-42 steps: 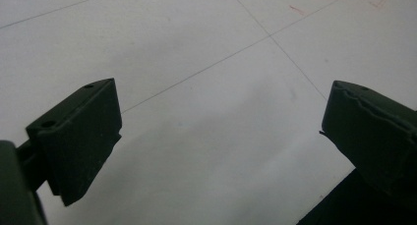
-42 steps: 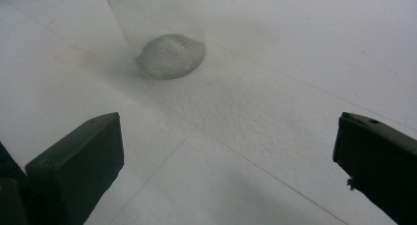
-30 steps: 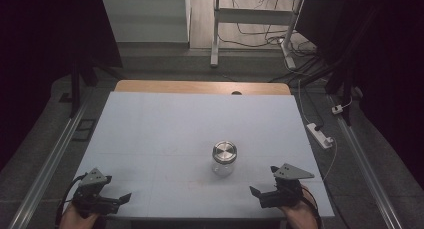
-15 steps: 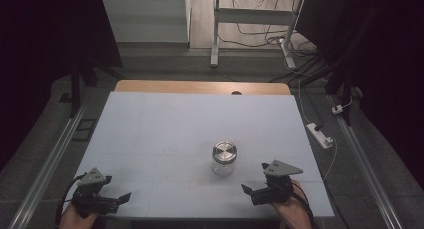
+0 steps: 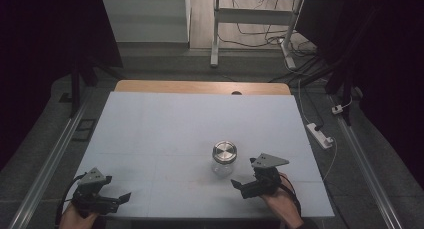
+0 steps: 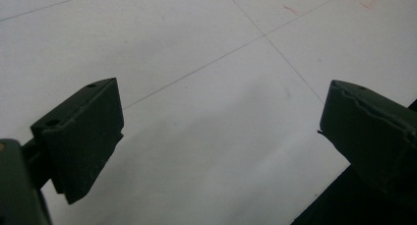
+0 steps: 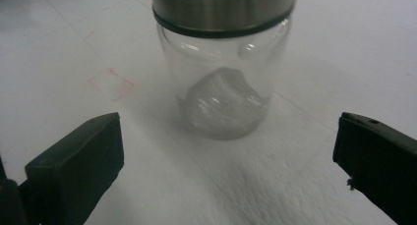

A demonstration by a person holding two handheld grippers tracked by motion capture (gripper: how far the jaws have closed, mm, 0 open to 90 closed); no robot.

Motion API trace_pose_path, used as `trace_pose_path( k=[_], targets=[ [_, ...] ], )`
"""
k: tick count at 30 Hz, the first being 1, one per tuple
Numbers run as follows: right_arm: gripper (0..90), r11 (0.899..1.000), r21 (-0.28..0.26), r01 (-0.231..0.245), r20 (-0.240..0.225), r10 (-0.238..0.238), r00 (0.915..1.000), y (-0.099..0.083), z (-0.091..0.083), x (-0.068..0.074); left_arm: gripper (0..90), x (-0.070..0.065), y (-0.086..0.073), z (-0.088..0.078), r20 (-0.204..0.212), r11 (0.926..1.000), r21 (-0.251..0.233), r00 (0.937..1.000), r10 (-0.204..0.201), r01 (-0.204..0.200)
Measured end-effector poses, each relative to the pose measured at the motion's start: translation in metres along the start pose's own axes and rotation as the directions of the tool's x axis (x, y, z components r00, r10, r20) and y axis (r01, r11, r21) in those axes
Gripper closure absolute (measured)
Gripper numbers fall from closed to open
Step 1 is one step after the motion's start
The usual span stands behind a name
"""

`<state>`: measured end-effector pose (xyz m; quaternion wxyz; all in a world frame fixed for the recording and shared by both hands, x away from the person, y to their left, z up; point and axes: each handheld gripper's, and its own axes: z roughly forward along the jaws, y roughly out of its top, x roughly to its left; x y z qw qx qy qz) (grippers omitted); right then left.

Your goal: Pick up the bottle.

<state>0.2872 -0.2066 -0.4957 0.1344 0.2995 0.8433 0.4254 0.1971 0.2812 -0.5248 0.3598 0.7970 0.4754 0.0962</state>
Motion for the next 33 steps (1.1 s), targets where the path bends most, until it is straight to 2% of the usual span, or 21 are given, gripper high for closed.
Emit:
trace_pose_path(
  k=[4, 14, 18, 23, 26, 33],
  targets=[
    [0.0, 1.000, 0.023, 0.002, -0.012, -0.001, 0.9999, 0.006, 0.009, 0.000, 3.9, 0.000, 0.000, 0.000, 0.002, 1.0000, 0.001, 1.0000, -0.002, 0.002],
    [0.0, 0.998, 0.059, 0.027, 0.012, -0.028, 0.9995, 0.015, 0.030, 0.000, 3.8, 0.001, 0.000, 0.000, 0.004, 1.0000, 0.004, 1.0000, -0.005, 0.005],
    [0.0, 0.997, 0.075, 0.024, -0.010, -0.023, 0.9997, 0.021, 0.043, -0.001, 3.5, 0.002, 0.000, 0.000, 0.005, 0.9999, 0.000, 0.9999, -0.013, 0.013],
    [0.0, 0.996, 0.091, 0.026, -0.016, -0.024, 0.9996, 0.026, 0.053, -0.004, 3.5, 0.002, 0.000, 0.000, 0.007, 0.9999, -0.001, 0.9999, -0.015, 0.015],
    [0.0, 0.996, 0.088, 0.027, -0.040, -0.024, 0.9989, 0.030, 0.057, -0.004, 3.5, 0.002, 0.000, 0.000, 0.008, 0.9999, -0.002, 0.9998, -0.015, 0.015],
    [2.2, 0.995, 0.091, 0.037, -0.015, -0.036, 0.9992, 0.036, 0.063, -0.004, 3.5, 0.002, 0.000, 0.000, 0.015, 0.9998, -0.002, 0.9997, -0.021, 0.021]
  ],
)
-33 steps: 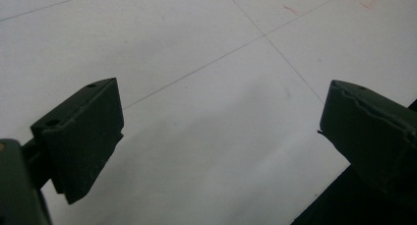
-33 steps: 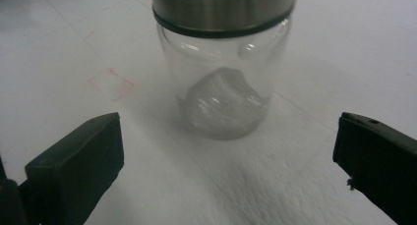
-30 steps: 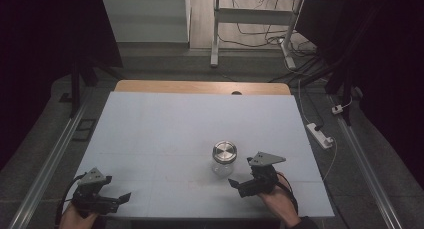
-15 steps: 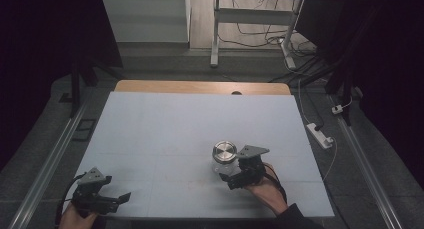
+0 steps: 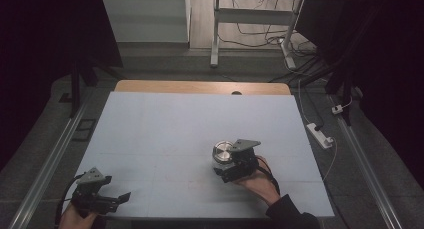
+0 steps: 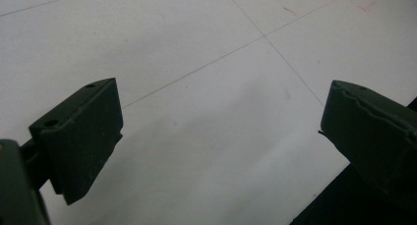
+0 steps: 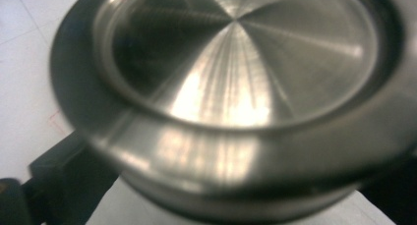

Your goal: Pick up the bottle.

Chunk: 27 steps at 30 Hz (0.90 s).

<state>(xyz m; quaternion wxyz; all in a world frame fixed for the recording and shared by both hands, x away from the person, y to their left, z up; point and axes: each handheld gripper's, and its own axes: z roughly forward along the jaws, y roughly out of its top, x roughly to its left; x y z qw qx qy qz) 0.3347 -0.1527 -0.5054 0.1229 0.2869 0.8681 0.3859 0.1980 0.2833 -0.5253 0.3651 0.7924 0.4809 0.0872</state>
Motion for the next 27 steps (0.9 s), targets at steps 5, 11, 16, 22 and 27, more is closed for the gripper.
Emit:
trace_pose_path(
  k=[5, 11, 16, 22, 27],
  targets=[
    [13.1, 1.000, -0.022, 0.006, -0.013, -0.007, 0.9999, 0.0007, 0.0007, -0.0008, 3.5, 0.0001, 0.0001, 0.0002, 0.001, 1.0000, 0.001, 1.0000, -0.001, 0.001],
    [14.8, 0.999, -0.030, 0.040, -0.010, -0.040, 0.9991, 0.0006, -0.0001, -0.0001, 3.5, 0.0003, 0.0000, 0.0001, 0.003, 1.0000, 0.000, 1.0000, -0.002, 0.002],
    [15.1, 0.998, -0.023, 0.052, -0.015, -0.053, 0.9985, 0.0013, -0.0007, -0.0006, 3.6, 0.0004, 0.0000, 0.0001, 0.005, 1.0000, -0.002, 1.0000, -0.002, 0.002],
    [15.2, 0.998, -0.020, 0.063, -0.013, -0.063, 0.9979, 0.0020, -0.0013, -0.0002, 3.6, 0.0008, 0.0000, -0.0001, 0.007, 1.0000, -0.003, 1.0000, 0.000, 0.000],
    [15.2, 0.998, -0.022, 0.057, -0.025, -0.058, 0.9980, 0.0047, -0.0044, 0.0003, 3.6, 0.0009, 0.0000, -0.0001, 0.007, 1.0000, -0.003, 1.0000, 0.000, 0.000]
  ],
)
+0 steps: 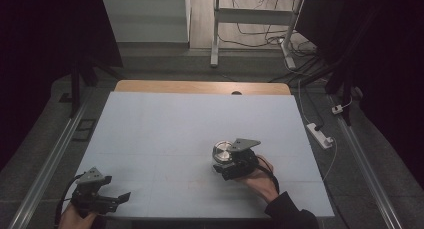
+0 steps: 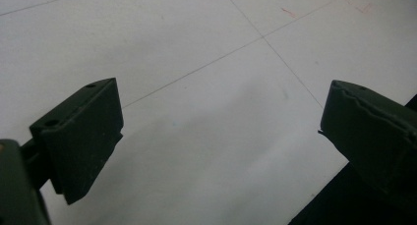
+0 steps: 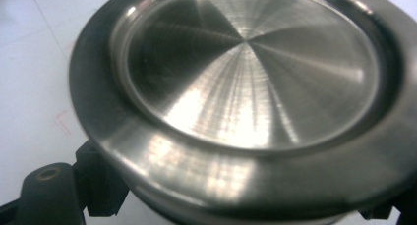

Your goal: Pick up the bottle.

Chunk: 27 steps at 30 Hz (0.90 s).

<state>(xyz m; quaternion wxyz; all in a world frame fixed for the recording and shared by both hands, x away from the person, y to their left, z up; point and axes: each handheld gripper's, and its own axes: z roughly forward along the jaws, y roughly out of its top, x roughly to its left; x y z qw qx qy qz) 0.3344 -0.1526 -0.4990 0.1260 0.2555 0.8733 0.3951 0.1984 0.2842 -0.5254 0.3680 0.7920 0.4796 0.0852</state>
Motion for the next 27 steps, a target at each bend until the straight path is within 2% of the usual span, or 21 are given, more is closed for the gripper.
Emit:
trace_pose_path(
  k=[15, 27],
  targets=[
    [15.2, 0.999, -0.038, 0.012, -0.038, -0.014, 0.9992, 0.013, -0.009, 0.013, 3.6, 0.000, 0.000, -0.001, 0.004, 1.0000, -0.007, 1.0000, 0.000, 0.000],
    [15.3, 0.998, -0.057, 0.001, -0.076, -0.005, 0.9971, 0.024, -0.008, 0.020, 3.6, 0.000, 0.000, -0.001, 0.006, 1.0000, -0.006, 1.0000, 0.006, -0.006]
  ],
)
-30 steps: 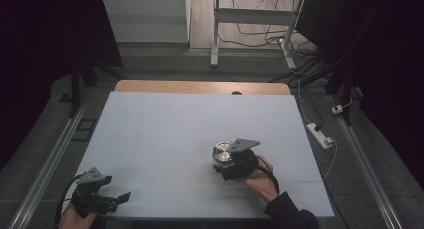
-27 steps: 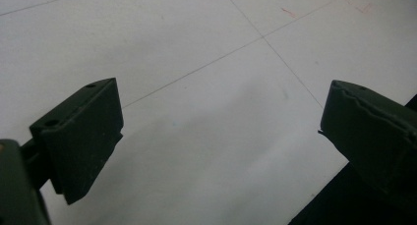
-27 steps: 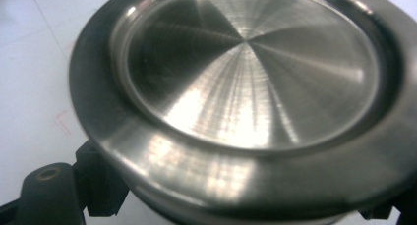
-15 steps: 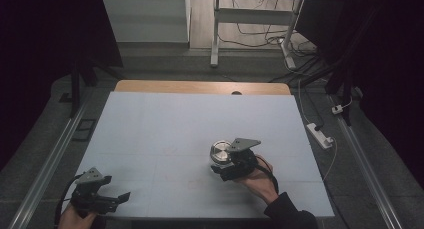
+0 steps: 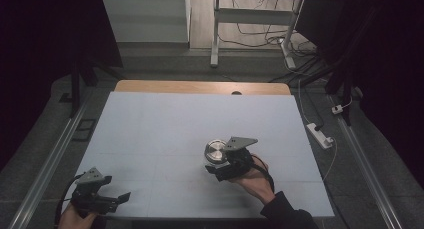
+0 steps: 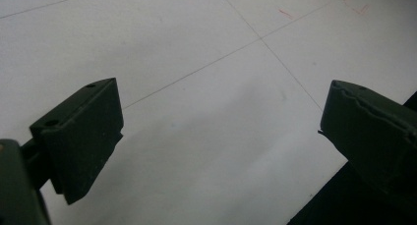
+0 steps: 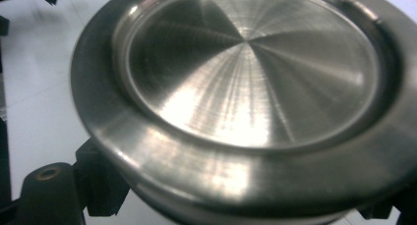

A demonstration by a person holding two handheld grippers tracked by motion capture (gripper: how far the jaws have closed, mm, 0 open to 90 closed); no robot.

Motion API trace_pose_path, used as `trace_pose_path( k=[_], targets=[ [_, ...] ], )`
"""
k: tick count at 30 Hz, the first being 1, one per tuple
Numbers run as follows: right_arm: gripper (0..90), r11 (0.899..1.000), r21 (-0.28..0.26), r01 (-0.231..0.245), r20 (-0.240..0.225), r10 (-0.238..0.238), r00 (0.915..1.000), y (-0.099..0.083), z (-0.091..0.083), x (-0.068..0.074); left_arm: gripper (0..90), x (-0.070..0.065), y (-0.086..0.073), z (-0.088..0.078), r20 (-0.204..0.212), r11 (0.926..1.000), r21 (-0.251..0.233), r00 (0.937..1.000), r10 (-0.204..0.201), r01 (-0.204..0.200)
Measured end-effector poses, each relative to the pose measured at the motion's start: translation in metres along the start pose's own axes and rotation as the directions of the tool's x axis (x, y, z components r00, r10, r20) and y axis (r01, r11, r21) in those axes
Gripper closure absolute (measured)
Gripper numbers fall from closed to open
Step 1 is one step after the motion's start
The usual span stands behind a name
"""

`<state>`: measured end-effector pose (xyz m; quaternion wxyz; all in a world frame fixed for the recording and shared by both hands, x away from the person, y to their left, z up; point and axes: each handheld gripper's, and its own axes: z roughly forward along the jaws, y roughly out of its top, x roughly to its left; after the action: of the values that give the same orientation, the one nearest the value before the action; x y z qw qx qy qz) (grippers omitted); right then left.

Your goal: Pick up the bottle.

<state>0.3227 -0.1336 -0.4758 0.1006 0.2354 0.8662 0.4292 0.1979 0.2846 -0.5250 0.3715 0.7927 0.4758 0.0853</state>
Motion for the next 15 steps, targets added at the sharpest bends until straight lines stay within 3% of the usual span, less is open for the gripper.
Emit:
trace_pose_path(
  k=[15],
  targets=[
    [15.2, 1.000, -0.003, 0.018, -0.023, -0.018, 0.9996, 0.015, 0.010, 0.012, 3.6, 0.000, 0.000, 0.000, -0.001, 1.0000, 0.005, 1.0000, 0.001, -0.001]
  ],
)
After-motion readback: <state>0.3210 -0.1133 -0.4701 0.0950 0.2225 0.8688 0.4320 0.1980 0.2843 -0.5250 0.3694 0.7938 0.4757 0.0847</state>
